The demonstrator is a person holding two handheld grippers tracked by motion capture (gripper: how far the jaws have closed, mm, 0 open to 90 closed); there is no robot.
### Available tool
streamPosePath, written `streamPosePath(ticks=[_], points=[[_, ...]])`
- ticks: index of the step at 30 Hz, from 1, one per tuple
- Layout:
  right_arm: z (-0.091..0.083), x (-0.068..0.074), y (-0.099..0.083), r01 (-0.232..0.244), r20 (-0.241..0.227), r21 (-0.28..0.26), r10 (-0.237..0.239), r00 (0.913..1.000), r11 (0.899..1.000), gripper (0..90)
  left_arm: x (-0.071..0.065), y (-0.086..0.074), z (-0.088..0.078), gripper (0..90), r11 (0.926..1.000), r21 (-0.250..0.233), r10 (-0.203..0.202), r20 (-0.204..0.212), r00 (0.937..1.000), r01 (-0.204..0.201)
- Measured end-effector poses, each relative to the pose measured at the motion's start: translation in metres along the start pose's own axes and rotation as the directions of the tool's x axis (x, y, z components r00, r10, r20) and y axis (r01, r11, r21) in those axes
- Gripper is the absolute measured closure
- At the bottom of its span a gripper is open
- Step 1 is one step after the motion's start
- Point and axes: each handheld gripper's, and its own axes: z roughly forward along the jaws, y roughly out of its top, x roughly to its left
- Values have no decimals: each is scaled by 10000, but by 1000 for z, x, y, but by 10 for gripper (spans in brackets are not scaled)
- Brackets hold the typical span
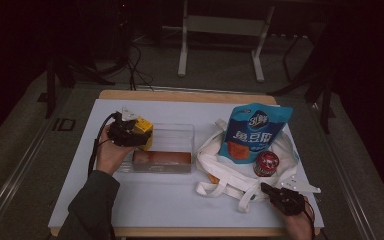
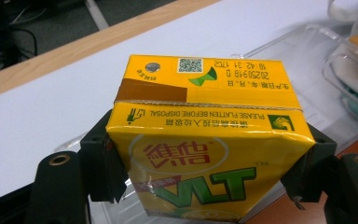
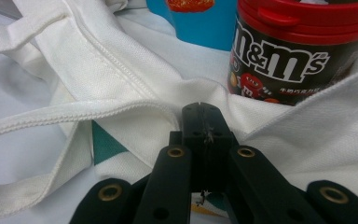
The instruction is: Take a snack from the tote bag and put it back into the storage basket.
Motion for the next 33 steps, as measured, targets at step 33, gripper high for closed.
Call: streamPosePath(ticks=[33], points=[[0, 0, 0, -15, 30, -5, 15, 10000, 10000, 900, 11, -30, 5, 282, 9968, 666, -413, -345, 9985, 436]])
